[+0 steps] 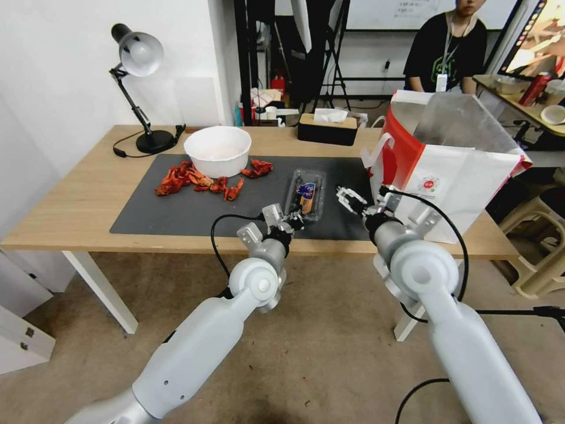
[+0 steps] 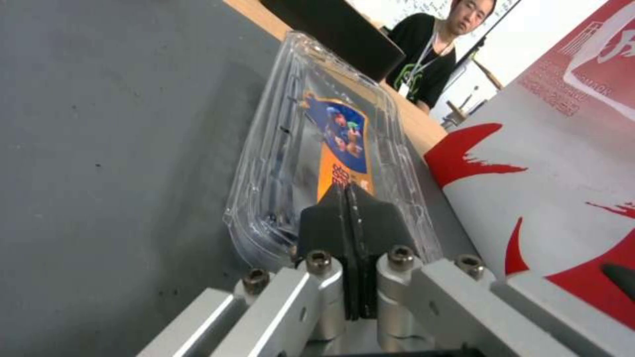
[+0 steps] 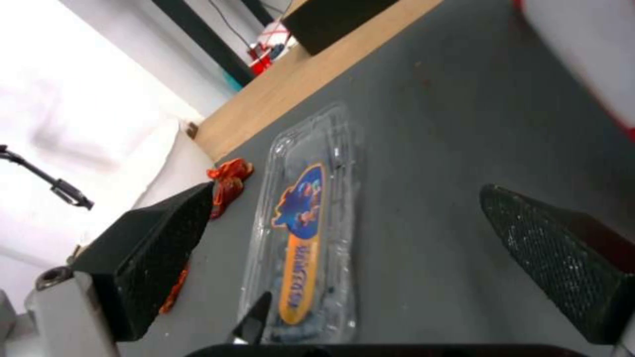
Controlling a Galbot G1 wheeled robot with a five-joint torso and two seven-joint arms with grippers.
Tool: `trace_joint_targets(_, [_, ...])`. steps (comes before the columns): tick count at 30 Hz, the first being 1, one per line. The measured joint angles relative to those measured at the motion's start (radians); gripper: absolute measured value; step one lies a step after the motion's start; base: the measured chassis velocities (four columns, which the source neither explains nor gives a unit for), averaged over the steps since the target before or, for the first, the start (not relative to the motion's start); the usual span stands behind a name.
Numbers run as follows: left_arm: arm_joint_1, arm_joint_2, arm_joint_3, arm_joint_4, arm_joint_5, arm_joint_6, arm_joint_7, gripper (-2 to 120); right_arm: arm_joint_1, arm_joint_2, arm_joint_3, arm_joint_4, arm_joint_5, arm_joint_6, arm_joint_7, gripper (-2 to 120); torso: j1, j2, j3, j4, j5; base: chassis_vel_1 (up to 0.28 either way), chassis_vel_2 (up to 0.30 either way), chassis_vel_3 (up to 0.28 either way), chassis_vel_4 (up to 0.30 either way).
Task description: Close the takeout container lid, then place the container into the takeout bag.
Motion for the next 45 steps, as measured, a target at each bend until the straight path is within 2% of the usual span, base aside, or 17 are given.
trace_joint_targets(9, [0.000, 0.003, 0.001, 0.000, -0.001, -0.001, -0.001, 0, 0.093, 0.022, -0.057, -0.095, 0.030, -0.006, 0.003, 100, 0.000, 0.000, 0.000, 0.0000, 0.0000, 0.000, 0.000, 0.000, 0.000])
trace_joint_targets(23, [-0.001, 0.003, 0.002, 0.000, -0.002, -0.003, -0.003, 0, 0.146, 0.064, -0.096, -0.230, 0.033, -0.028, -0.006, 99, 0.000, 0.000, 0.000, 0.0000, 0.0001, 0.000, 0.000, 0.000, 0.000])
trace_joint_targets(25, [-0.001, 0.003, 0.002, 0.000, -0.002, -0.003, -0.003, 0, 0.147, 0.070, -0.100, -0.237, 0.026, -0.030, -0.009, 94, 0.000, 0.000, 0.000, 0.0000, 0.0001, 0.000, 0.000, 0.000, 0.000])
trace_joint_targets(27, [-0.002, 0.004, 0.002, 0.000, -0.002, -0.003, -0.004, 0, 0.150, 0.078, -0.107, -0.251, 0.017, -0.034, -0.011, 83, 0.000, 0.000, 0.000, 0.0000, 0.0001, 0.000, 0.000, 0.000, 0.000])
trace_joint_targets(28, [-0.002, 0.004, 0.002, 0.000, -0.002, -0.003, -0.004, 0, 0.150, 0.078, -0.107, -0.251, 0.017, -0.034, -0.011, 83, 0.000, 0.000, 0.000, 0.0000, 0.0001, 0.000, 0.000, 0.000, 0.000])
trace_joint_targets(31, [-0.004, 0.004, 0.003, -0.001, -0.003, -0.003, -0.004, 0, 0.153, 0.083, -0.111, -0.263, 0.011, -0.038, -0.014, 71, 0.000, 0.000, 0.000, 0.0000, 0.0000, 0.000, 0.000, 0.000, 0.000])
trace_joint_targets(33, [-0.004, 0.004, 0.003, -0.001, -0.003, -0.004, -0.004, 0, 0.154, 0.084, -0.112, -0.265, 0.010, -0.038, -0.014, 68, 0.000, 0.000, 0.000, 0.0000, 0.0000, 0.000, 0.000, 0.000, 0.000])
trace_joint_targets(35, [-0.005, 0.005, 0.003, -0.001, -0.003, -0.004, -0.004, 0, 0.158, 0.092, -0.113, -0.278, 0.005, -0.044, -0.015, 54, 0.000, 0.000, 0.000, 0.0000, 0.0000, 0.000, 0.000, 0.000, 0.000])
trace_joint_targets(38, [-0.005, 0.006, 0.003, -0.001, -0.003, -0.004, -0.004, 0, 0.158, 0.095, -0.114, -0.283, 0.000, -0.047, -0.015, 48, 0.000, 0.000, 0.000, 0.0000, 0.0001, 0.000, 0.000, 0.000, 0.000])
trace_joint_targets(40, [-0.006, 0.008, 0.004, -0.002, -0.002, -0.005, -0.004, 0, 0.154, 0.097, -0.115, -0.284, -0.008, -0.048, -0.015, 36, 0.000, 0.000, 0.000, 0.0000, 0.0001, 0.000, 0.000, 0.000, 0.000])
trace_joint_targets(42, [-0.006, 0.008, 0.004, -0.002, -0.002, -0.005, -0.004, 0, 0.153, 0.097, -0.115, -0.284, -0.009, -0.048, -0.015, 33, 0.000, 0.000, 0.000, 0.0000, 0.0001, 0.000, 0.000, 0.000, 0.000])
trace_joint_targets(43, [-0.007, 0.009, 0.004, -0.003, -0.001, -0.005, -0.004, 0, 0.152, 0.097, -0.115, -0.285, -0.012, -0.048, -0.017, 26, 0.000, 0.000, 0.000, 0.0000, 0.0001, 0.000, 0.000, 0.000, 0.000])
trace_joint_targets(44, [-0.007, 0.009, 0.004, -0.003, -0.001, -0.005, -0.004, 0, 0.152, 0.097, -0.115, -0.285, -0.012, -0.048, -0.017, 26, 0.000, 0.000, 0.000, 0.0000, 0.0001, 0.000, 0.000, 0.000, 0.000])
trace_joint_targets(45, [-0.007, 0.010, 0.004, -0.004, 0.000, -0.005, -0.004, 0, 0.152, 0.098, -0.115, -0.286, -0.013, -0.048, -0.018, 21, 0.000, 0.000, 0.000, 0.0000, 0.0001, 0.000, 0.000, 0.000, 0.000])
